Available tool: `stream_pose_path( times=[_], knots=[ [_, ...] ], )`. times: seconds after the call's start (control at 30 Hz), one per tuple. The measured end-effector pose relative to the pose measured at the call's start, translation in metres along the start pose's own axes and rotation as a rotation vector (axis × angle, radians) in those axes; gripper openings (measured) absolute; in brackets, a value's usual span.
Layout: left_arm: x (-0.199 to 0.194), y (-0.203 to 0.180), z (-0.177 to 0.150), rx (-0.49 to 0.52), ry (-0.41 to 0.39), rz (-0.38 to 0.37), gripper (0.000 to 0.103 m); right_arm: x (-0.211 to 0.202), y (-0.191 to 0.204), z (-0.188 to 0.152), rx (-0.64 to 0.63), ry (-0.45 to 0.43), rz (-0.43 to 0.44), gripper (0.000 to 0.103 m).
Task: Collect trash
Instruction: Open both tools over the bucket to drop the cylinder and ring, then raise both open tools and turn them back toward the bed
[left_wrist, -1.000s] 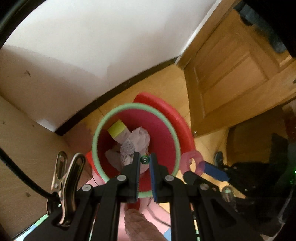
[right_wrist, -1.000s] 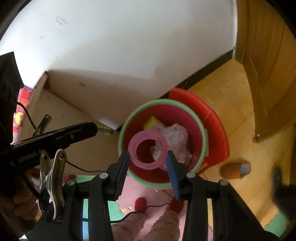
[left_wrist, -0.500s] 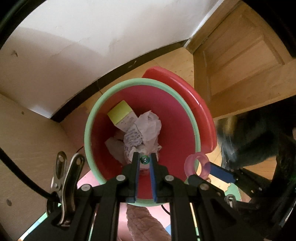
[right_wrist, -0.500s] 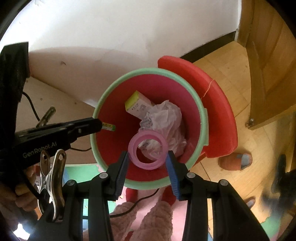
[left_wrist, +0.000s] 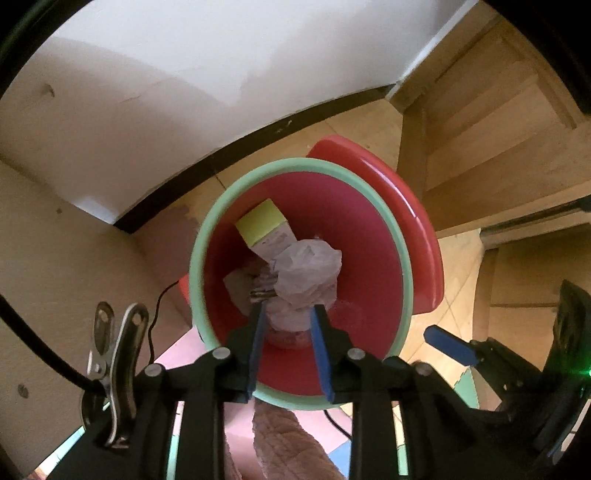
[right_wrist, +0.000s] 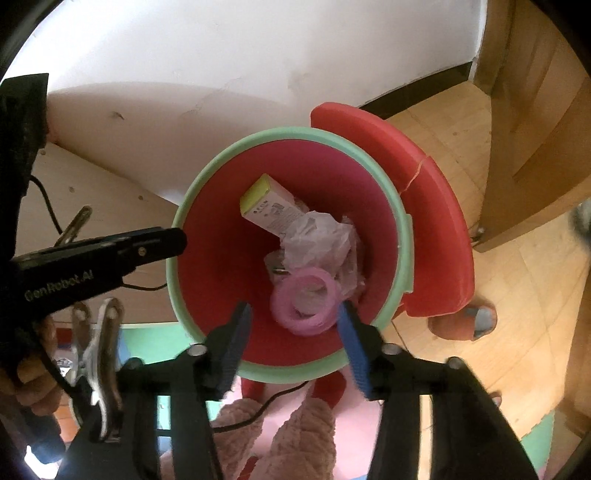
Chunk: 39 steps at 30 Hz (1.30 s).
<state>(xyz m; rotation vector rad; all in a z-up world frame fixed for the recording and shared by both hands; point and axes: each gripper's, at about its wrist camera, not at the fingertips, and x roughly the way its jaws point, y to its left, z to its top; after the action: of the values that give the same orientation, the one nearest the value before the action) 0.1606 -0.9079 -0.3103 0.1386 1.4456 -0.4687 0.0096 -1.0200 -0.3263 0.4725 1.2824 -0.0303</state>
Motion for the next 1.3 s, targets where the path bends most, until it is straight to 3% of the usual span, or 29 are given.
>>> stream_pose_path(
  times=[0.53, 1.3],
  knots=[
    [-0.046, -0.015, -0.016, -0.009, -0.049, 0.004, 0.026, -0.036, 0.015, -0.013, -0.076, -0.043, 0.037, 0.060],
    [-0.193, -0.039, -0.065, 0.094, -0.207, -0.040, 0.026, -0.154, 0.060, -0.053, -0.083, -0.206, 0.054, 0.060]
  ],
)
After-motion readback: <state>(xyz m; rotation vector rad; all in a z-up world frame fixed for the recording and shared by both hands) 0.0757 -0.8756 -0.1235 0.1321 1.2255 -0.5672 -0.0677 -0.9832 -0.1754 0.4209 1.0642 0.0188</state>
